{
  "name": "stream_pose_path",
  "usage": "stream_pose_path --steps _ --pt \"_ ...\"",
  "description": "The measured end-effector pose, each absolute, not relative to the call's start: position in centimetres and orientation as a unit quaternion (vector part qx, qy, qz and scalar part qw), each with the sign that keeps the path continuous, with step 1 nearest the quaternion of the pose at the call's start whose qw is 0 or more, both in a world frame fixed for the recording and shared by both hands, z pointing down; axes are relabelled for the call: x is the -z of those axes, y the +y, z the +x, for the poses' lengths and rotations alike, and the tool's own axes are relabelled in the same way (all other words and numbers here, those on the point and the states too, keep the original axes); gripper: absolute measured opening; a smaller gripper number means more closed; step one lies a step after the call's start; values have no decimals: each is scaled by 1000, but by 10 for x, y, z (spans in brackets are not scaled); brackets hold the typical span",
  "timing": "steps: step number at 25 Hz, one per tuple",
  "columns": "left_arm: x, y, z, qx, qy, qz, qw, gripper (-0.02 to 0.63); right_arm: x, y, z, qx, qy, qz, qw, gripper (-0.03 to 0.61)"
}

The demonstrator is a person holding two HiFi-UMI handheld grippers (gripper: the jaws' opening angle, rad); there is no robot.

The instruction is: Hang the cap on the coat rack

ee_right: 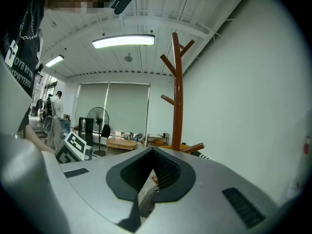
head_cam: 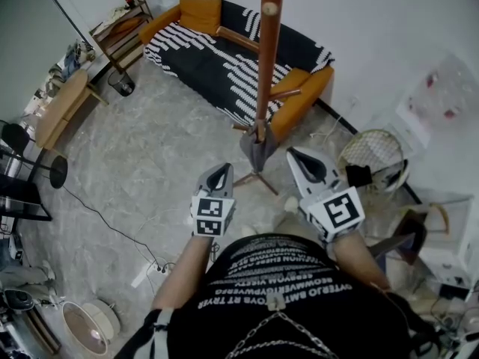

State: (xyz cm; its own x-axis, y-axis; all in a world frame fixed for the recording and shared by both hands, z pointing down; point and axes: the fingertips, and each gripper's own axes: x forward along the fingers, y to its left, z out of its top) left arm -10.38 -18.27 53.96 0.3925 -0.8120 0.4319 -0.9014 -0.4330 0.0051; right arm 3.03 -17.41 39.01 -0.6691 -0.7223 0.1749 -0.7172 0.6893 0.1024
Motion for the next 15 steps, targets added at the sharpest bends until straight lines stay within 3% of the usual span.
stream_pose_path --steps 15 --pt "-638 -173 -106 -247 -493 815 179 3 -393 -173 32 10 -912 396 101 3"
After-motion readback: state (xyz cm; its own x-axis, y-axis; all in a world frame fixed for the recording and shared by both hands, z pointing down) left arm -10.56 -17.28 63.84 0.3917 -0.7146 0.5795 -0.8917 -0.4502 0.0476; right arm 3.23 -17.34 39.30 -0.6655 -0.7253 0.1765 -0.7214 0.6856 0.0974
